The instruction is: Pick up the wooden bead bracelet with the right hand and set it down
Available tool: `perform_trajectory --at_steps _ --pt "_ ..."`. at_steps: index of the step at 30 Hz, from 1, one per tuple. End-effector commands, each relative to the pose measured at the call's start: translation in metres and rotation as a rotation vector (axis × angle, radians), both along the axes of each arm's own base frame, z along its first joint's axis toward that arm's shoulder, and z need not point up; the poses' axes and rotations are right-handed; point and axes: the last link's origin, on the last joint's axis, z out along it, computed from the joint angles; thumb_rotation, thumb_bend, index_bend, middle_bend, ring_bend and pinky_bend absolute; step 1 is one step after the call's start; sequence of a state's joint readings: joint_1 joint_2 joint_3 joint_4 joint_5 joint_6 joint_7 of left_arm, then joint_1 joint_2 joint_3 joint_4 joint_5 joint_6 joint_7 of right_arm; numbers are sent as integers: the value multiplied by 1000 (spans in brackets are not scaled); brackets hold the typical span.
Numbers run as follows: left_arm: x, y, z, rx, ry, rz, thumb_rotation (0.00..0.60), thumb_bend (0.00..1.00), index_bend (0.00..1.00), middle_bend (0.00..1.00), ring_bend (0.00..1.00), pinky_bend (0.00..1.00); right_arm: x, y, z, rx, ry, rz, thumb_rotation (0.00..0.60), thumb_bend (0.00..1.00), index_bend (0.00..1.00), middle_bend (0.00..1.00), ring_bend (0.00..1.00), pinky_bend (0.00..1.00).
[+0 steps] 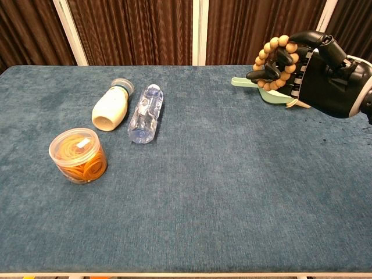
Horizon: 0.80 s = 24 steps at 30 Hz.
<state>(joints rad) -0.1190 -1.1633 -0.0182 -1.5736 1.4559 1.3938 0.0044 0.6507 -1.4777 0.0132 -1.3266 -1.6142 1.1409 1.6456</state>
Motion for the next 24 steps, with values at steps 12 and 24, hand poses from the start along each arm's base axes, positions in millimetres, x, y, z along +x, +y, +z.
perform_trajectory --at_steps 12,24 --pt "1 1 0 4 -4 -1 600 34 175 127 25 23 1 1 2 -3 11 39 287 1000 574 587 256 0" --pt "-2 -1 -1 6 -7 -1 600 34 174 128 25 23 -1 2 7 12 26 81 270 988 435 484 188 0"
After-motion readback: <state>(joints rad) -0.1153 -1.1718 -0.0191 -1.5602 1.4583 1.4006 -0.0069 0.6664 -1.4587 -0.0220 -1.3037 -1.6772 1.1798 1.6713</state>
